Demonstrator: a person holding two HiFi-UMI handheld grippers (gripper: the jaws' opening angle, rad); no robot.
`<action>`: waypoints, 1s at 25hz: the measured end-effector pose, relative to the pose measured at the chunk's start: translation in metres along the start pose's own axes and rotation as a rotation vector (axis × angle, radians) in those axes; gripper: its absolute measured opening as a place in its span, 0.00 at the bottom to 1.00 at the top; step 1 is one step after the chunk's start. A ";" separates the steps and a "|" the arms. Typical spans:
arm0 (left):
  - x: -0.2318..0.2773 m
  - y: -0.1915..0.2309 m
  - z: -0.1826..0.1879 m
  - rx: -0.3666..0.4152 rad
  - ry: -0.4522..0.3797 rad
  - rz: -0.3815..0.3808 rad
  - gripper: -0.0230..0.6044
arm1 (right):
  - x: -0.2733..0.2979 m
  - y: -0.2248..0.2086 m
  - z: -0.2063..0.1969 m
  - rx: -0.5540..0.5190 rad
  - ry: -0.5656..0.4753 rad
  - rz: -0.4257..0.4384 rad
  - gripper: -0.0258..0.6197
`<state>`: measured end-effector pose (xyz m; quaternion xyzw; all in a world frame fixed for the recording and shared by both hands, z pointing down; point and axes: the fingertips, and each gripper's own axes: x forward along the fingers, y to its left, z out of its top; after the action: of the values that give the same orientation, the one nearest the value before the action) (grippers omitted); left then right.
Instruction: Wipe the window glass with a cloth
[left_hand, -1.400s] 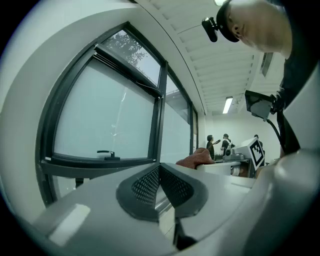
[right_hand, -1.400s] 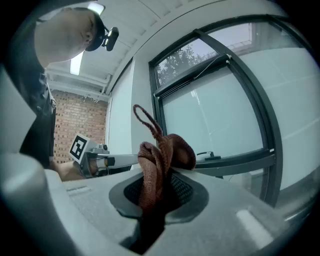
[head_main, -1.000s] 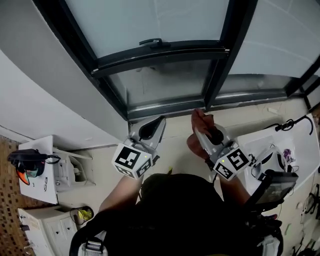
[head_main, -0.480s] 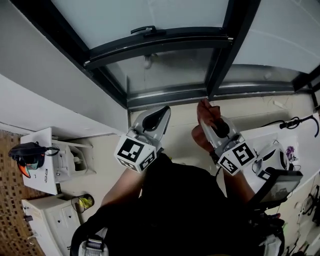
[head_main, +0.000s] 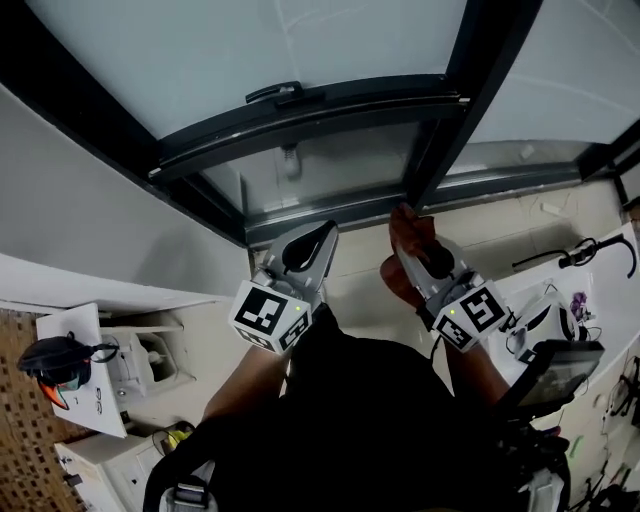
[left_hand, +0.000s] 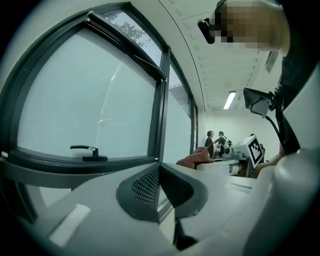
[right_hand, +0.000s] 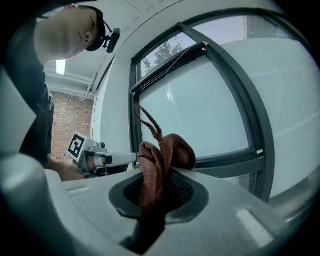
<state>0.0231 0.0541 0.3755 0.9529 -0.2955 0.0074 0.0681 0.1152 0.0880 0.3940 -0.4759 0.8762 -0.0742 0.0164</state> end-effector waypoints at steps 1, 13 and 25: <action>0.008 0.011 0.004 0.003 -0.002 -0.014 0.06 | 0.013 -0.006 0.006 -0.006 -0.005 -0.011 0.10; 0.087 0.156 0.057 0.044 -0.046 -0.148 0.06 | 0.183 -0.062 0.060 -0.103 -0.029 -0.072 0.10; 0.136 0.191 0.059 0.019 -0.044 -0.119 0.06 | 0.227 -0.106 0.077 -0.118 -0.045 -0.031 0.10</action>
<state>0.0258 -0.1867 0.3480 0.9693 -0.2396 -0.0150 0.0530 0.0867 -0.1678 0.3424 -0.4911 0.8710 -0.0119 0.0066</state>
